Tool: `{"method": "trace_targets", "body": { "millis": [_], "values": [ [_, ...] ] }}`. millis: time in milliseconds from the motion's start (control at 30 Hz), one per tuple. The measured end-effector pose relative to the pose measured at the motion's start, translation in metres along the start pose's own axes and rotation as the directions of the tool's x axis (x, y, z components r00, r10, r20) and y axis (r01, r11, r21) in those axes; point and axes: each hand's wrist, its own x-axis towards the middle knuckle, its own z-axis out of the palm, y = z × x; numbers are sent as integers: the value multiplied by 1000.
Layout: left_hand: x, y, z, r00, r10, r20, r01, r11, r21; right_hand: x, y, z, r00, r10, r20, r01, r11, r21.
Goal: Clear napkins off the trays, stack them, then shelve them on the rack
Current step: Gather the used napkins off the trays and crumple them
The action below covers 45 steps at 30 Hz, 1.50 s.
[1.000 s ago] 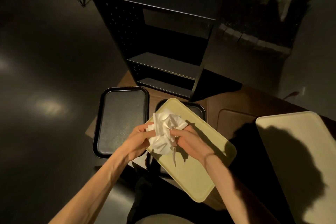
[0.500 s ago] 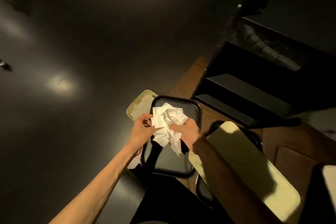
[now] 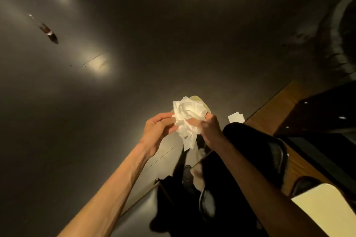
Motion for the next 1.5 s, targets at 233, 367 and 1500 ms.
{"method": "trace_targets", "body": {
  "millis": [233, 367, 1500],
  "values": [
    [124, -31, -33, 992, -63, -106, 72, 994, 82, 129, 59, 30, 940, 217, -263, -192, 974, 117],
    [196, -71, -44, 982, -144, -121, 160, 977, 137, 200, 113, 38, 896, 283, -341, -264, 959, 102],
    [333, -153, -66, 989, -130, -64, 138, 980, 140, 343, 198, 38, 836, 462, -297, -326, 852, 410]
  ]
}}
